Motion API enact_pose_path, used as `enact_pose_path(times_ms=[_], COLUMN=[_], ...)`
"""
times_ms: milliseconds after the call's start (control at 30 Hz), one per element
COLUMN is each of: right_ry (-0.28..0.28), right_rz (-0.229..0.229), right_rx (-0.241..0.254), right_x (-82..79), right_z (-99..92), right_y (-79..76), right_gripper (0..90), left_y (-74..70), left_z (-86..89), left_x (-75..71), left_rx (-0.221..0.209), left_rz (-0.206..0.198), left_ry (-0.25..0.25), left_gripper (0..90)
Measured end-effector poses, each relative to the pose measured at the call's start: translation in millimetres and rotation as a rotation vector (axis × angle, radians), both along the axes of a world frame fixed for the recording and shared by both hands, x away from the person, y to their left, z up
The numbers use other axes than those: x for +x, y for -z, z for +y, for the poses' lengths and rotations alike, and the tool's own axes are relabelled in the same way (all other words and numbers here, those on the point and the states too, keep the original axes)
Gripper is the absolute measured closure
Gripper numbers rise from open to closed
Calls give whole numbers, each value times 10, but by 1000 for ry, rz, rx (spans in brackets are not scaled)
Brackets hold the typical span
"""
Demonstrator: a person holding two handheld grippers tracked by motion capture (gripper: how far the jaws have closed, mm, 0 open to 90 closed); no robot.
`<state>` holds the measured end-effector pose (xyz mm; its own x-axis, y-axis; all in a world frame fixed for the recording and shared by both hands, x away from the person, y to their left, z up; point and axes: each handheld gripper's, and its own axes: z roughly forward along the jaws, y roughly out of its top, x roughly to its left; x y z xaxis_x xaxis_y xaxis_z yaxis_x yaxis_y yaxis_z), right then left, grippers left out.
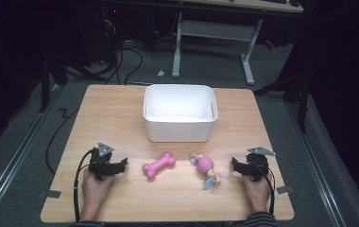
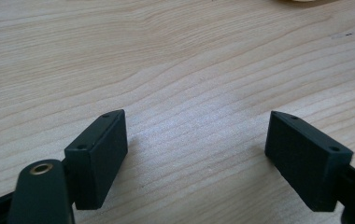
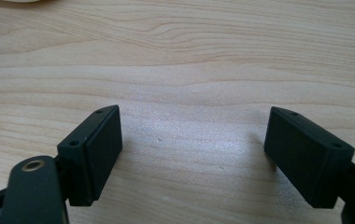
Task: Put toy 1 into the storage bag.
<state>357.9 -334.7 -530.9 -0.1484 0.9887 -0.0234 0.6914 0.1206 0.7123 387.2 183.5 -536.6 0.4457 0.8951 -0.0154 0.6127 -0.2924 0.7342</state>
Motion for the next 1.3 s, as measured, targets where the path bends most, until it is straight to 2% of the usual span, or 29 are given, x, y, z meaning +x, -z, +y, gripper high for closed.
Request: enact_pose_path(times_ms=[900, 1300], right_ry=[-2, -3], right_rz=[-2, -3], right_rx=[2, 3], right_x=[-6, -7], right_z=[7, 8], right_y=[-2, -2], right_gripper=[213, 217], left_y=[1, -12], left_z=[-10, 8], left_x=[9, 3], left_rx=[5, 5], left_rz=[5, 12], left_ry=[41, 49], left_gripper=[178, 207])
